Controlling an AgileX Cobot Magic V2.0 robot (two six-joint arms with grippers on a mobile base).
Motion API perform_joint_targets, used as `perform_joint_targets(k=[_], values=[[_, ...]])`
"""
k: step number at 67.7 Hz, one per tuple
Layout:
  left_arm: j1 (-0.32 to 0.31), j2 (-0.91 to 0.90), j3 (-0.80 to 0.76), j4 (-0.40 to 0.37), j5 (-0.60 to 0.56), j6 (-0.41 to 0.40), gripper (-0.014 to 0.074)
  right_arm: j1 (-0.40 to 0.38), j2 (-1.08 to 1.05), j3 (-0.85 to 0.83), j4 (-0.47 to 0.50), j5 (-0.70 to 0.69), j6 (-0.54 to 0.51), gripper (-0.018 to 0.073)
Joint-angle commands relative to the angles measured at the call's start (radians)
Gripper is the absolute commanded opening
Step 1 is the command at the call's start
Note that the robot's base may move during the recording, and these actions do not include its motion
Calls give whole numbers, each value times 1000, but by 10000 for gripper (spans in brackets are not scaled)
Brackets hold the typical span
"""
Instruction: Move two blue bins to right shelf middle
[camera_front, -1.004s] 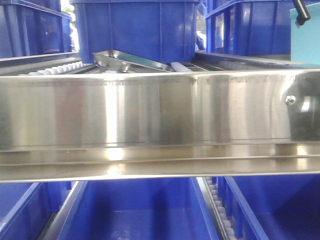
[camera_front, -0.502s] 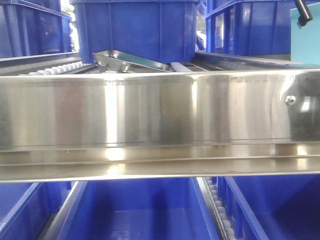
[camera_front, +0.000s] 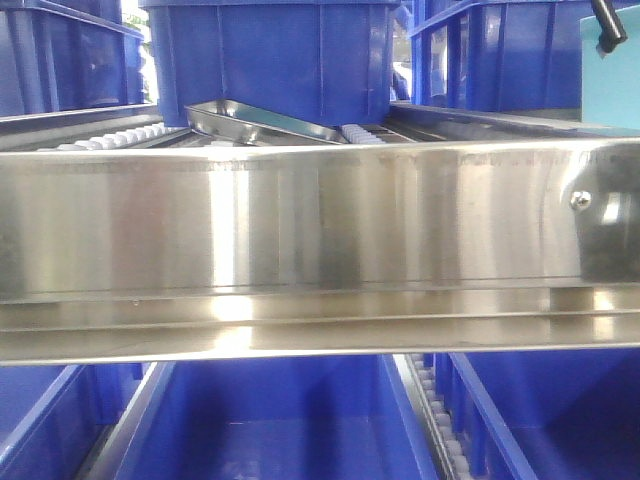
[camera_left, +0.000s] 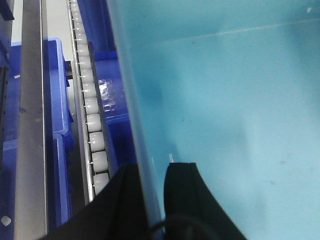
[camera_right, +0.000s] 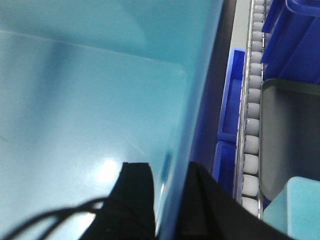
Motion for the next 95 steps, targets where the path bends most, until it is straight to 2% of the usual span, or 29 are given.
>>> perform_joint_targets(k=[1,53,95], values=[[-15,-17,-15,-78,-28,15,-111,6,-14,-10,35,-57,-19,-153],[-15,-1,-15,-78,-28,15,-111,6,-1,-10,36,-74,-19,-153],[-15,-1,-15,-78,-78,15,-111,6,3,-10,42,-74,-19,-153]])
